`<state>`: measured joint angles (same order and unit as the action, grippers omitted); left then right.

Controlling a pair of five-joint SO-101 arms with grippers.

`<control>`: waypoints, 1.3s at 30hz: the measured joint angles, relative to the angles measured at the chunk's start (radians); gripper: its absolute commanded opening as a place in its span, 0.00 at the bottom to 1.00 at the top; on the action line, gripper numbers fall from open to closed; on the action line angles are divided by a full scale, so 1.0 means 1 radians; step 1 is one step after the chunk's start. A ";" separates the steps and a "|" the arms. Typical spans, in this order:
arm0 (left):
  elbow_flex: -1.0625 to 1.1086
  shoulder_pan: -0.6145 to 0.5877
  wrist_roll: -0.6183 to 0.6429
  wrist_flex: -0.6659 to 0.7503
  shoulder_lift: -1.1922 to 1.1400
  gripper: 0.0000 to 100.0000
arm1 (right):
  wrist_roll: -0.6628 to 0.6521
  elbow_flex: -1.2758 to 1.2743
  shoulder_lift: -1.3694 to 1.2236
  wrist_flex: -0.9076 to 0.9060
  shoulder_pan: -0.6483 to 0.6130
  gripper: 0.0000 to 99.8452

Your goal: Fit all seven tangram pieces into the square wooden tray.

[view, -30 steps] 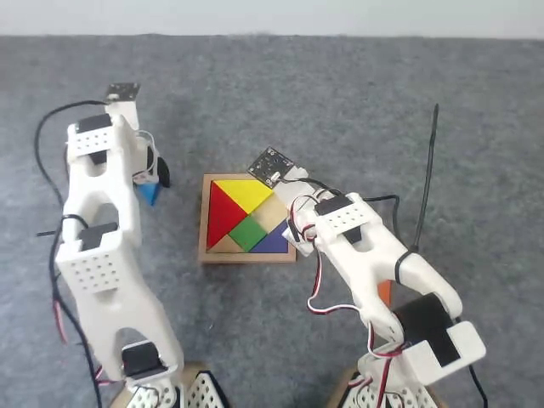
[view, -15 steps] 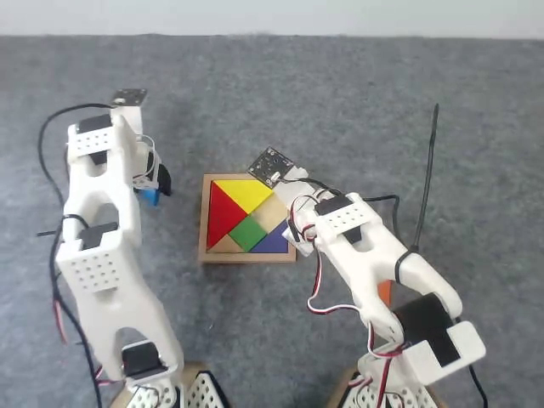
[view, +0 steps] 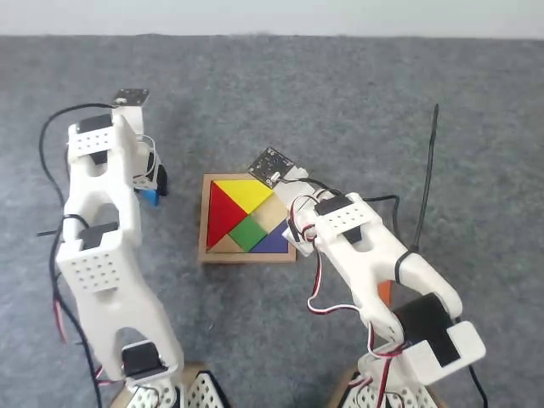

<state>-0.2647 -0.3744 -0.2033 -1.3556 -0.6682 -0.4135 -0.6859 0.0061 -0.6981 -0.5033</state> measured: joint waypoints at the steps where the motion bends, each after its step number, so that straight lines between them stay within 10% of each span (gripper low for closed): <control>1: 0.000 0.000 0.000 0.000 0.000 0.16 | 0.000 0.000 0.000 0.000 0.000 0.03; 39: 0.000 0.005 -0.143 -0.049 0.000 0.20 | 0.000 0.000 0.000 0.000 0.000 0.03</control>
<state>-0.2647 -0.3698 -0.3460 -1.4047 -0.6682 -0.4135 -0.6859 0.0061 -0.6981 -0.5033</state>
